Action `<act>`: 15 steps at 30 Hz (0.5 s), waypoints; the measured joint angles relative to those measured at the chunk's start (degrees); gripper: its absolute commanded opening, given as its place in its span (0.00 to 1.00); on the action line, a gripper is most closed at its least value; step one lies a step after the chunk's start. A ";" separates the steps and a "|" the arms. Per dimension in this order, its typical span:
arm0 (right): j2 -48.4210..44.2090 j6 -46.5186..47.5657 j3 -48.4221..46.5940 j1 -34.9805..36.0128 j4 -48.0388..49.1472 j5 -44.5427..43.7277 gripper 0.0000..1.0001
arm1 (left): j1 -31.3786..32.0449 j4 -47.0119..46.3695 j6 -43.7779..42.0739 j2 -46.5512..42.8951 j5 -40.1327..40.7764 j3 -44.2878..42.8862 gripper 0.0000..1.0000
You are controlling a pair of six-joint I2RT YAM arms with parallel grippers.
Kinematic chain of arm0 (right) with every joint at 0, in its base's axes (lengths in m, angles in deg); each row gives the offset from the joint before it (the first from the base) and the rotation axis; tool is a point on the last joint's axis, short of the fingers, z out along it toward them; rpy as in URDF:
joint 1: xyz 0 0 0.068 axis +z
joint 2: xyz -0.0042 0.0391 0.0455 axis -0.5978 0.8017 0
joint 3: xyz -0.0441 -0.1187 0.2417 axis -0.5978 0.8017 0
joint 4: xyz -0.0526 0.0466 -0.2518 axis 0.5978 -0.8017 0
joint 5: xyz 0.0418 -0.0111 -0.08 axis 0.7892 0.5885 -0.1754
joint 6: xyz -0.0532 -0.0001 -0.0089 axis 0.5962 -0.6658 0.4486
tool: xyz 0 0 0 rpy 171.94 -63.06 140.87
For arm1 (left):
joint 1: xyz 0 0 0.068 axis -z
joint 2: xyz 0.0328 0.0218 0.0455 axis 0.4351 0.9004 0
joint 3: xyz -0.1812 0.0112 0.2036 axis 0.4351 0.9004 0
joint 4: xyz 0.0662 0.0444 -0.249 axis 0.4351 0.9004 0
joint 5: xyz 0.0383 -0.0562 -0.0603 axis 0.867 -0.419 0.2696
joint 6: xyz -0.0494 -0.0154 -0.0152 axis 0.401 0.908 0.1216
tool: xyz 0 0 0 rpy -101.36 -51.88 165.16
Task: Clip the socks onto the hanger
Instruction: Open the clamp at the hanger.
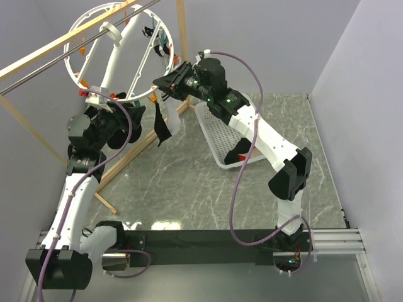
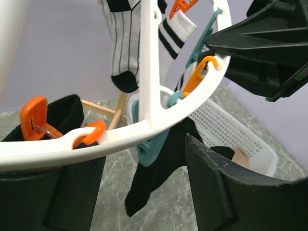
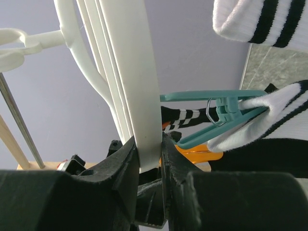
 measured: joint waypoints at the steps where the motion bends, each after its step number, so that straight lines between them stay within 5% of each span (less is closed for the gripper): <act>1: 0.00 0.00 0.00 0.00 0.00 0.00 0.16 | -0.20 -0.02 -0.20 0.11 -0.11 0.00 0.71; 15: 0.02 -0.04 -0.02 -0.02 0.00 0.00 0.15 | -2.47 -0.92 -4.85 2.75 -9.09 -0.07 0.69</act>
